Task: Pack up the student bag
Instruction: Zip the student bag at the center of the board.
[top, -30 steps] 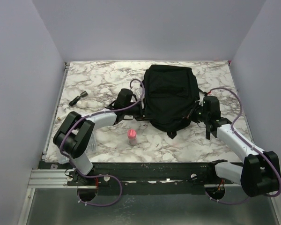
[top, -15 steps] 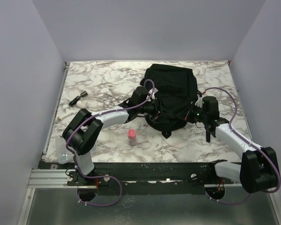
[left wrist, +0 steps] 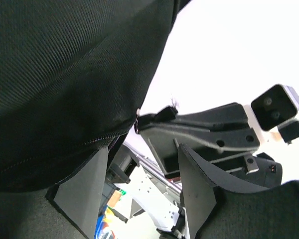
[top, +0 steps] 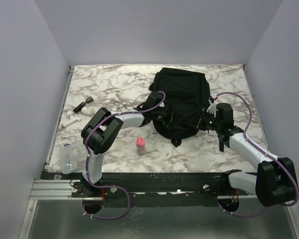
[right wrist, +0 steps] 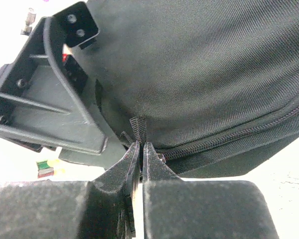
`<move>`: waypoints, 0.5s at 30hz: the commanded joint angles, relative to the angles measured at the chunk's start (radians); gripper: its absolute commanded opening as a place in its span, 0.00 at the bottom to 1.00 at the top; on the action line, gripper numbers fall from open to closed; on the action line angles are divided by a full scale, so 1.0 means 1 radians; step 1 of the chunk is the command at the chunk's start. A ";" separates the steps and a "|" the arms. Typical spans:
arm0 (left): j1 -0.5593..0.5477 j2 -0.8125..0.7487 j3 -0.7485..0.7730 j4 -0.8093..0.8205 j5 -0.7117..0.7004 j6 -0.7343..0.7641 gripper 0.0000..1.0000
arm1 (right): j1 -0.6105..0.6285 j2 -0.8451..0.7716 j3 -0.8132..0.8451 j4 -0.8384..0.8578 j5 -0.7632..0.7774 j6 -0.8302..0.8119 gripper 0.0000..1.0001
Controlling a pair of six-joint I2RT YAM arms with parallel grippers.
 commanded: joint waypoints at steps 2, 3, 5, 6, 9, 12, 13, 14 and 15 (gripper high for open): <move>-0.001 0.061 0.058 0.014 0.002 -0.089 0.62 | 0.002 -0.015 -0.029 0.053 -0.068 -0.011 0.08; 0.000 0.069 0.062 0.014 -0.003 -0.091 0.63 | 0.002 -0.016 -0.034 0.057 -0.074 -0.008 0.08; 0.001 0.085 0.070 0.014 -0.007 -0.100 0.64 | 0.001 -0.014 -0.042 0.065 -0.086 0.002 0.10; 0.000 0.093 0.078 0.014 -0.008 -0.100 0.65 | 0.002 -0.010 -0.043 0.067 -0.093 0.005 0.10; -0.002 0.114 0.094 0.015 -0.010 -0.098 0.66 | 0.001 0.011 -0.050 0.073 -0.111 0.017 0.10; -0.003 0.136 0.105 0.019 0.000 -0.097 0.64 | 0.002 0.012 -0.064 0.099 -0.111 0.028 0.12; -0.003 0.140 0.109 0.024 0.005 -0.096 0.62 | 0.002 0.014 -0.062 0.097 -0.111 0.029 0.13; -0.005 0.145 0.114 0.027 0.010 -0.095 0.61 | 0.002 0.018 -0.060 0.094 -0.115 0.029 0.14; -0.006 0.147 0.117 0.033 0.010 -0.095 0.59 | 0.002 0.020 -0.059 0.093 -0.116 0.031 0.15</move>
